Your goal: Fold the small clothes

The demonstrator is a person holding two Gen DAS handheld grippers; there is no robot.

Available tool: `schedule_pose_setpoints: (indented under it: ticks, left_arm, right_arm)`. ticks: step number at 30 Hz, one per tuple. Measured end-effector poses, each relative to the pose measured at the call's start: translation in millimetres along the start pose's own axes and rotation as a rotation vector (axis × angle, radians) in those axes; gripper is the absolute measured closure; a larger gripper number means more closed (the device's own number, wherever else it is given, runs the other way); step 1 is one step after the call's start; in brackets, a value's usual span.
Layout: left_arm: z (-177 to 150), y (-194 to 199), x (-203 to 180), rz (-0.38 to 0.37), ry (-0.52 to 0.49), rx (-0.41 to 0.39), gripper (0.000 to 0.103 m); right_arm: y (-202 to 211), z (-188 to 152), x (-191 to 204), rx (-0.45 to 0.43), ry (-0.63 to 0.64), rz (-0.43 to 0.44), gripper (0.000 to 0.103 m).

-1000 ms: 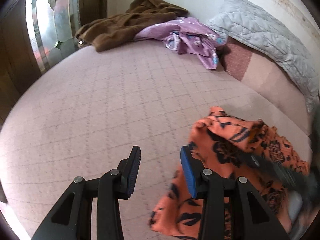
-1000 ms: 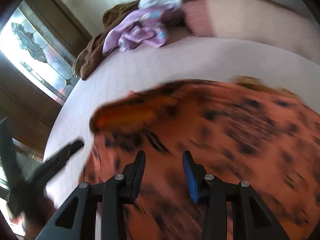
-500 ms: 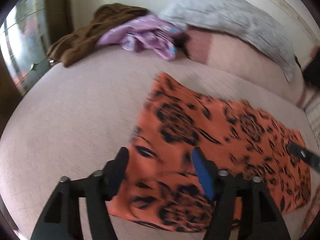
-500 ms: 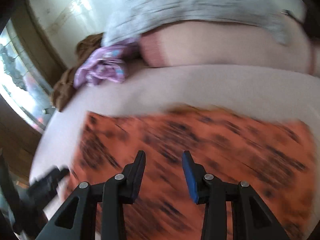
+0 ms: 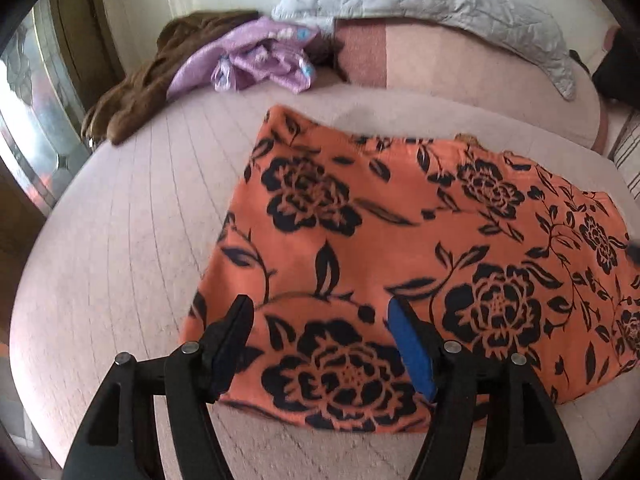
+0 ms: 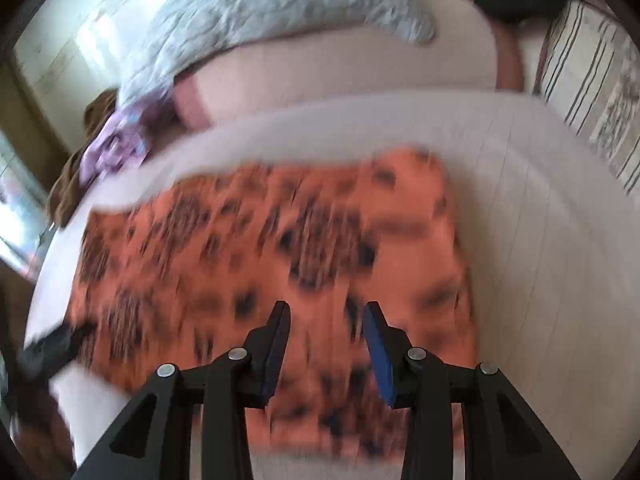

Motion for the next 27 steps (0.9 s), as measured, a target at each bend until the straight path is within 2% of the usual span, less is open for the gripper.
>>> schedule_pose_setpoints:
  ticks: [2,4,6,7,8,10,15,19,21,22,24,27]
  left_arm:
    - [4.1,-6.6,-2.7,-0.004,0.003,0.004,0.033]
    - [8.5,-12.6,-3.3,-0.021,0.02,0.008,0.033]
    - [11.5,-15.6,-4.6,-0.018,0.026,0.007,0.033]
    - [13.5,-15.7,-4.9,-0.02,0.028,0.002,0.033]
    - [16.6,-15.2,-3.9,-0.022,0.031,-0.008,0.033]
    - [21.7,-12.8,-1.7,-0.027,0.041,-0.022,0.033]
    - [22.7,-3.2,3.9,-0.034,0.047,-0.06,0.033]
    - [12.8,8.9,8.7,-0.025,0.024,-0.089,0.033]
    - [9.0,11.0,13.1,-0.031,0.027,-0.088,0.033]
    - [7.5,11.3,16.0,-0.034,0.033,-0.084,0.033]
    - [6.9,10.4,20.9,-0.035,0.039,-0.08,0.033]
    - [9.6,7.4,26.0,-0.039,0.046,-0.073,0.033]
  right_arm:
    - [-14.1,22.5,-9.6,-0.002,-0.039,-0.01,0.061]
    - [-36.1,39.2,-24.0,0.008,-0.081,-0.07,0.06]
    - [-66.9,45.5,-43.8,0.076,-0.119,-0.134,0.057]
    - [-80.0,44.0,-51.9,0.111,-0.133,-0.132,0.057]
    - [-81.1,45.5,-49.2,0.094,-0.12,-0.136,0.056]
    - [-72.4,45.9,-37.9,0.086,-0.084,-0.15,0.056]
    - [-39.8,20.2,13.8,0.07,-0.028,0.043,0.056]
    - [-46.1,-13.9,62.1,0.138,0.031,0.134,0.056]
    - [-60.9,-32.3,75.3,0.183,0.078,0.097,0.055]
    - [-66.4,-38.7,83.3,0.175,0.128,0.042,0.054]
    - [-66.3,-38.9,94.4,0.159,0.16,0.002,0.055]
    - [-63.0,-30.5,115.9,0.139,0.156,0.044,0.055]
Point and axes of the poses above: each gripper's, at about its wrist camera, not at the fingertips, and y roughly against the way its jaws point, x to its left, z to its top, the point moved 2 cm from there along -y, roughly the way its jaws point, and after that the axes turned 11 degrees about z, right-handed, at the moved point
